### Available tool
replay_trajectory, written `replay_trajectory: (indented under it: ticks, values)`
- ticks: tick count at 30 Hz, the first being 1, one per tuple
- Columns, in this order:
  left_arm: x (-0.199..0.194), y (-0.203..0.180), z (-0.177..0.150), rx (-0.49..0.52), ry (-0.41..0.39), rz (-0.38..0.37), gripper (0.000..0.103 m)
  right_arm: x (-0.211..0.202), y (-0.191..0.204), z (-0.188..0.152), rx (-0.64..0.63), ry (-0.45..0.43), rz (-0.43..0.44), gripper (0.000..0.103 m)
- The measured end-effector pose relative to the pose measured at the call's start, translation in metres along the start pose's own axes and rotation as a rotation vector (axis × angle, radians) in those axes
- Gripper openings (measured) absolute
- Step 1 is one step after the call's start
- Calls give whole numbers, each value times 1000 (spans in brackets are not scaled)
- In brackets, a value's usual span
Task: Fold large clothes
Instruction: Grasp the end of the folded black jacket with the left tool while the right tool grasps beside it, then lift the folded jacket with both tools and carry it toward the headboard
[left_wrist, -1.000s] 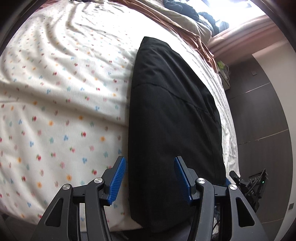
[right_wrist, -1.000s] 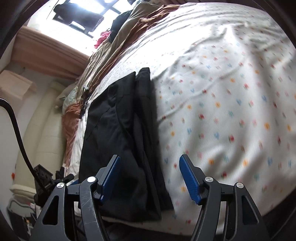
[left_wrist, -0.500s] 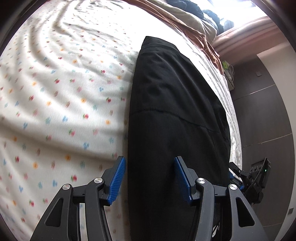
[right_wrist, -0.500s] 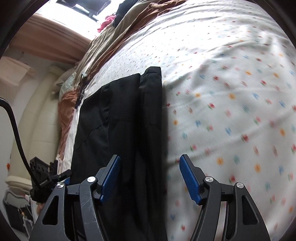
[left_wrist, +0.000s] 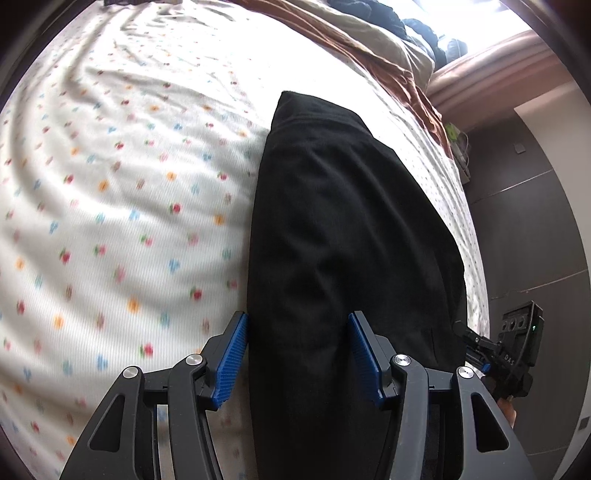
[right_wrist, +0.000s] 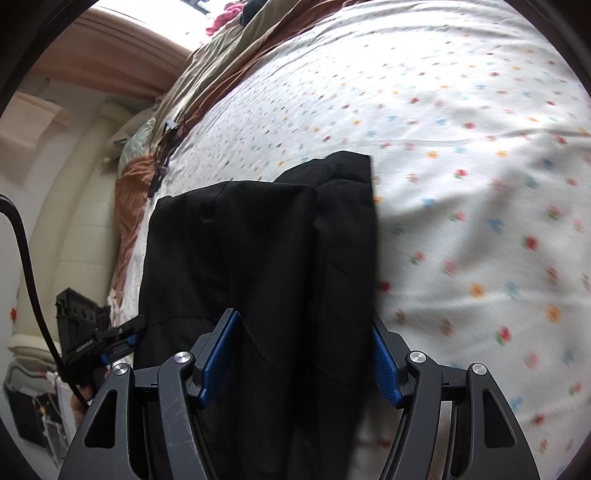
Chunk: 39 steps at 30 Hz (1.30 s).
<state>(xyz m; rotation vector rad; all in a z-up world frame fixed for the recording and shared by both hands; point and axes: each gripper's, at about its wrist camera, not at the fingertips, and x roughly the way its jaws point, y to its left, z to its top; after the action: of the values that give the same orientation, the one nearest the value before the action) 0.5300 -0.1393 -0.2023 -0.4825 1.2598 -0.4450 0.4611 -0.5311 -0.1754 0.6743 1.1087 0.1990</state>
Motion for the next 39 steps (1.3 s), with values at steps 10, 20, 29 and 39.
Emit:
replay_trajectory:
  ticks: [10, 20, 29, 39]
  values:
    - [16, 3, 25, -6, -12, -8, 57, 23, -7, 22, 53, 51, 149, 66]
    - [16, -3, 35, -7, -81, 10, 43, 28, 17, 27, -16, 60, 143, 20]
    - [-43, -26, 13, 43, -215, -17, 26, -38, 104, 9, -211, -100, 23, 14]
    - [-146, -47, -35, 66, -385, -66, 23, -109, 199, -50, -390, -298, -40, 13]
